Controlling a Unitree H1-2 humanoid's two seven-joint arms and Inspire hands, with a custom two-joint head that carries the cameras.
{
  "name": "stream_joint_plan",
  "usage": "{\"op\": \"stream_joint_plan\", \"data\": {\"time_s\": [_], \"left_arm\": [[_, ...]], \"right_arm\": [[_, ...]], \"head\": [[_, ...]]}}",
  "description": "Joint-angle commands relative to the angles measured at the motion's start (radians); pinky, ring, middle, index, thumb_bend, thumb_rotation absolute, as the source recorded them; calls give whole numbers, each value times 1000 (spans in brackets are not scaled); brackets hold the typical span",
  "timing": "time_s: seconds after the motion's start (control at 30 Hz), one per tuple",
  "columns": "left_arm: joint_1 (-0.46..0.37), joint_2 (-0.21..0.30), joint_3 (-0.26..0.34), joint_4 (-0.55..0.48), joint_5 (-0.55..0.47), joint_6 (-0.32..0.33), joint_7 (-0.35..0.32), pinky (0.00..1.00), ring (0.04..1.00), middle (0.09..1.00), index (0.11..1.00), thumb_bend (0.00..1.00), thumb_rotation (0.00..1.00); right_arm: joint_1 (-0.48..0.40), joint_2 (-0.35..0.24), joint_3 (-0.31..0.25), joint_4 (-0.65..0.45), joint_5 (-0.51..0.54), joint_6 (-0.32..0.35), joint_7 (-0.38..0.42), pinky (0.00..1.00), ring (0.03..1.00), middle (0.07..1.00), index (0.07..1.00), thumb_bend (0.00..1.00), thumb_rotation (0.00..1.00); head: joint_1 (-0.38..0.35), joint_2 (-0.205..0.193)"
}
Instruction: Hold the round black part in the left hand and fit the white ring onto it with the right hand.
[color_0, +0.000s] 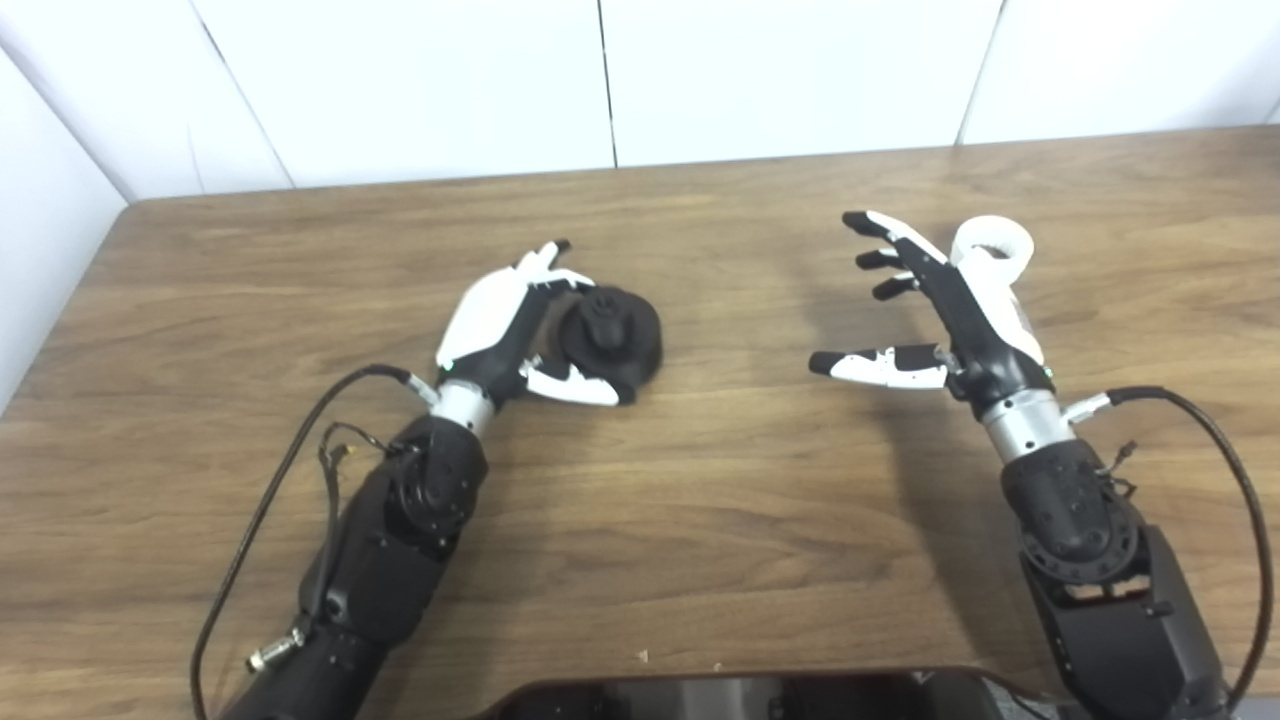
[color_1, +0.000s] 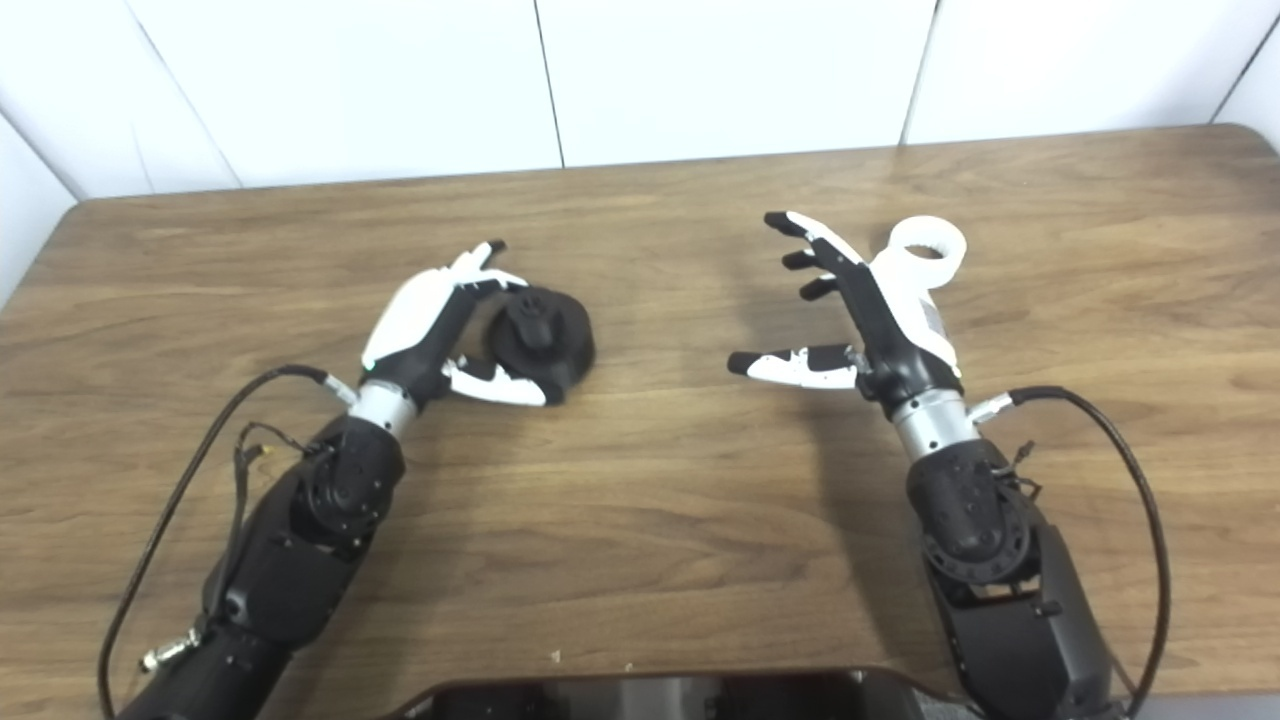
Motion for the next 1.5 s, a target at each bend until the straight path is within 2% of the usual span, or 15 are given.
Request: {"op": "stream_joint_plan", "data": {"time_s": [0.0, 0.37, 0.67, 0.8, 0.93, 0.97, 1.03, 1.1, 1.3, 1.47], "left_arm": [[2, -2, -19, -55, 17, 0, -32, 1000, 1000, 1000, 598, 968, 343], [80, -39, -70, -156, 55, -19, -64, 1000, 1000, 1000, 599, 993, 404], [122, -66, -91, -192, 61, -39, -76, 1000, 1000, 1000, 601, 975, 389], [123, -62, -86, -190, 65, -47, -76, 1000, 1000, 1000, 601, 961, 381], [126, -44, -73, -187, 57, -65, -80, 1000, 1000, 1000, 599, 964, 358], [127, -41, -69, -185, 55, -66, -83, 1000, 1000, 1000, 599, 964, 349], [131, -32, -60, -183, 46, -74, -89, 1000, 1000, 1000, 599, 964, 337], [135, -23, -54, -182, 36, -82, -97, 1000, 1000, 1000, 599, 967, 331], [132, -13, -46, -157, 29, -123, -99, 1000, 1000, 1000, 605, 970, 354], [125, -16, -39, -145, 32, -135, -99, 1000, 1000, 1000, 604, 969, 352]], "right_arm": [[-43, 1, -10, -44, 0, -23, -17, 643, 783, 879, 861, 778, 207], [-35, 3, -24, -68, -19, -3, -19, 655, 785, 877, 870, 775, 214], [-33, 6, -29, -74, -21, -4, -16, 655, 784, 873, 868, 779, 194], [-39, 10, -26, -69, -30, -5, -22, 658, 781, 869, 865, 783, 199], [-38, 24, -21, -68, -32, -11, -26, 670, 789, 877, 866, 772, 207], [-38, 27, -19, -68, -45, -7, -30, 665, 787, 876, 866, 773, 217], [-37, 35, -12, -68, -74, -2, -39, 656, 784, 877, 867, 773, 239], [-36, 41, -9, -66, -95, -2, -49, 650, 782, 879, 867, 771, 256], [-35, 46, -26, -77, -104, 18, -50, 658, 792, 874, 873, 779, 256], [-52, 24, -44, -79, -126, 23, -57, 670, 794, 878, 871, 773, 269]], "head": [[-1, 2], [-8, 11], [-18, 15], [-74, 11], [-189, -1], [-189, -1], [-267, -15], [-296, -22], [-306, -27], [-305, -28]]}}
